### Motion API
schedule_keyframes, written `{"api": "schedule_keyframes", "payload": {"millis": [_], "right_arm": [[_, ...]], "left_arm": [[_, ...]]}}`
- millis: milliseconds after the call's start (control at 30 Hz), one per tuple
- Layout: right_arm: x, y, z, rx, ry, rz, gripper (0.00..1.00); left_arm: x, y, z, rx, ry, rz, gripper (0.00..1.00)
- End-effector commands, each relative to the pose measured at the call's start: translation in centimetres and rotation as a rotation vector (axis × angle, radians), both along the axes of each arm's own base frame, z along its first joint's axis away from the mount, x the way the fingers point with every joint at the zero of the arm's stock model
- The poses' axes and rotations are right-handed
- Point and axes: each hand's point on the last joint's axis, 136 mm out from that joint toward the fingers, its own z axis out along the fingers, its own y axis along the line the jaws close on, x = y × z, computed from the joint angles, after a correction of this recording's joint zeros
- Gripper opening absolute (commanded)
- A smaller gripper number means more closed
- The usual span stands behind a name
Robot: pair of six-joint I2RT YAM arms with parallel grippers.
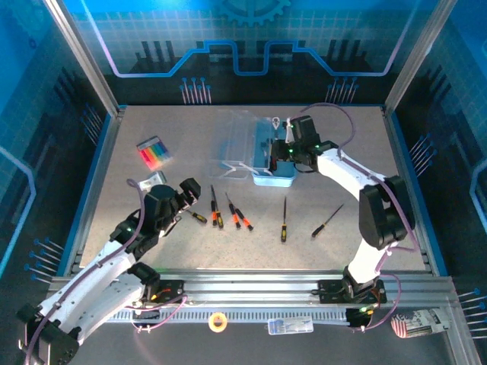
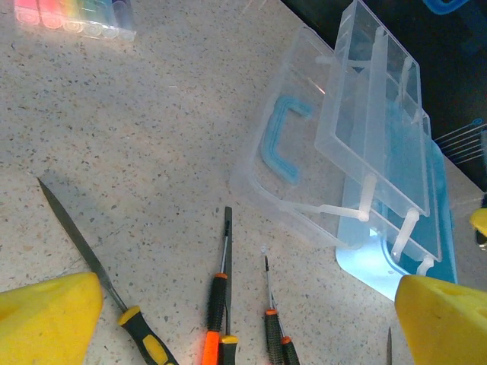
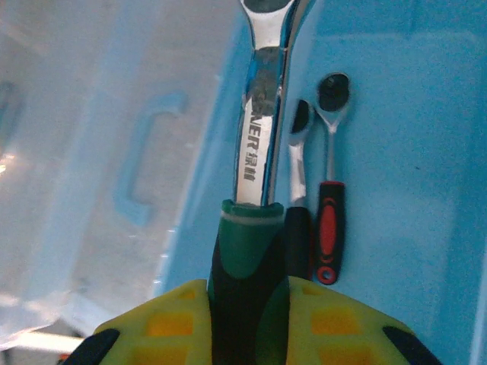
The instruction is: Pack the tool kit
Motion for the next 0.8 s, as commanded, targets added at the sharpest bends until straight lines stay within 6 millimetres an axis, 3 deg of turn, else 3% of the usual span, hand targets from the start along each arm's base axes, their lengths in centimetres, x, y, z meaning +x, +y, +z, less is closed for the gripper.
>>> {"api": "schedule_keyframes", "payload": {"millis": [0, 400, 767], "right_arm": [[1.0, -1.4, 0.0, -0.049, -0.004, -0.066, 0.16], [3.3, -1.7, -5.2, -0.060, 0.119, -0.098, 0.16], [4.6, -1.7, -8.2, -0.071, 0.178, -0.126, 0.18]], "left_arm": [[-0.5, 0.7, -0.6, 0.026, 0.016, 0.013, 0.99], [-0.6, 0.8, -0.5, 0.014, 0.018, 0.015, 0.99], [-0.8, 1.2, -0.5, 0.013, 0.025, 0.037, 0.99]]}}
